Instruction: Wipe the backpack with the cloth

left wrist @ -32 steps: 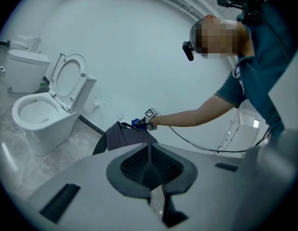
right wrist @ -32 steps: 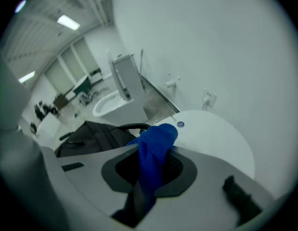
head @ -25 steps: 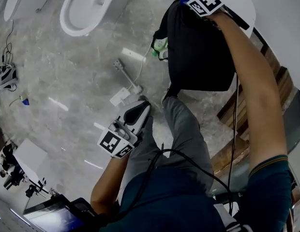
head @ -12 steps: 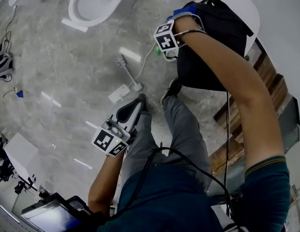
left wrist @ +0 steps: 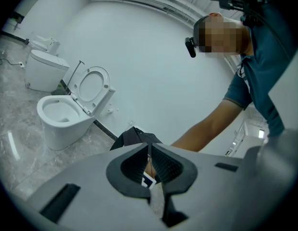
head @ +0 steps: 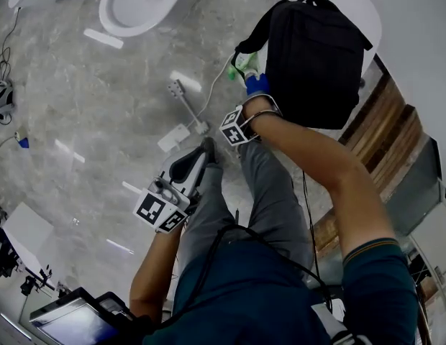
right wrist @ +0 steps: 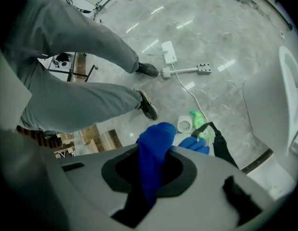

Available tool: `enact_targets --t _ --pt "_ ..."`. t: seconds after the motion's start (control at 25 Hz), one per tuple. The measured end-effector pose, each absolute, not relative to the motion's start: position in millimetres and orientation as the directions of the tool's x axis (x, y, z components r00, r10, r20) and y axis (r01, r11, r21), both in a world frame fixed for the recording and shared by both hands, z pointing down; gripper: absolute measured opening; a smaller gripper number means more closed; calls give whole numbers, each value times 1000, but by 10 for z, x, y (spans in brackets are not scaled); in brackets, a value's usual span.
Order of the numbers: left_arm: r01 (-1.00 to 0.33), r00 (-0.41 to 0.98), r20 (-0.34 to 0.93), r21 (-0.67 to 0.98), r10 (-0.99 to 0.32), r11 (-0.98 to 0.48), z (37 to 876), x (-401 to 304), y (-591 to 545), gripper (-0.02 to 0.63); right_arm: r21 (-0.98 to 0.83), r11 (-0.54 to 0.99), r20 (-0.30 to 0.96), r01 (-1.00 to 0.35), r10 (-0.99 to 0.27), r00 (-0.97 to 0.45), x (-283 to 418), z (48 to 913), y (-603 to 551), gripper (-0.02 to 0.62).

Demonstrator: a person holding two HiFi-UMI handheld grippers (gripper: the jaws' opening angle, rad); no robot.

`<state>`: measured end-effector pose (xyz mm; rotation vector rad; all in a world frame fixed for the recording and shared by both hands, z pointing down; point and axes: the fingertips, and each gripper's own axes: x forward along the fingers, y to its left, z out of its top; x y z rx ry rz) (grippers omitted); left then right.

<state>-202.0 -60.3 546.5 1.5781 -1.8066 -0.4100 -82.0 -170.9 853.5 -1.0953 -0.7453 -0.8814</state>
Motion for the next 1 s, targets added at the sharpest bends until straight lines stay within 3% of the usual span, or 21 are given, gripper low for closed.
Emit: enact_targets --t 0.12,0.2,0.28,0.36,0.52,0.6,0.68,0.72,0.88,1.0 --pt "-739 -6 288 644 -958 198 5456 -2004 -609 28 -415 307 884 856 -87 460 -456 8615 -1238 51" --pt "-740 10 290 646 -957 188 5460 -1979 -612 28 -358 507 928 784 99 360 -450 8663 -986 51" --pt "-741 27 293 648 -956 177 5470 -1957 -622 28 -254 772 966 583 227 121 -637 8681 -1016 51" --pt "-742 47 297 649 -954 166 5475 -1942 -635 28 -204 939 963 277 243 -113 -763 8622 -1271 51" --pt "-747 89 309 649 -947 142 5488 -1898 -684 28 -295 954 855 -58 236 -463 -892 8294 -1458 49" --pt "-751 109 311 648 -944 127 5492 -1863 -735 28 -378 873 810 -309 150 -566 -792 8233 -1673 49" --pt "-754 132 311 648 -941 109 5486 -1816 -790 28 -537 636 756 -554 72 -651 -615 8214 -1869 51" --pt "-756 143 312 647 -939 100 5478 -1792 -817 28 -614 498 724 -612 48 -688 -550 8202 -1908 51" --pt "-761 172 312 644 -934 74 5443 -1705 -944 28 -738 149 657 -658 -68 -751 -382 8148 -1984 51" --pt "-764 184 319 641 -930 69 5459 -1654 -1023 28 -730 -73 677 -680 -216 -703 -83 8247 -2131 51"
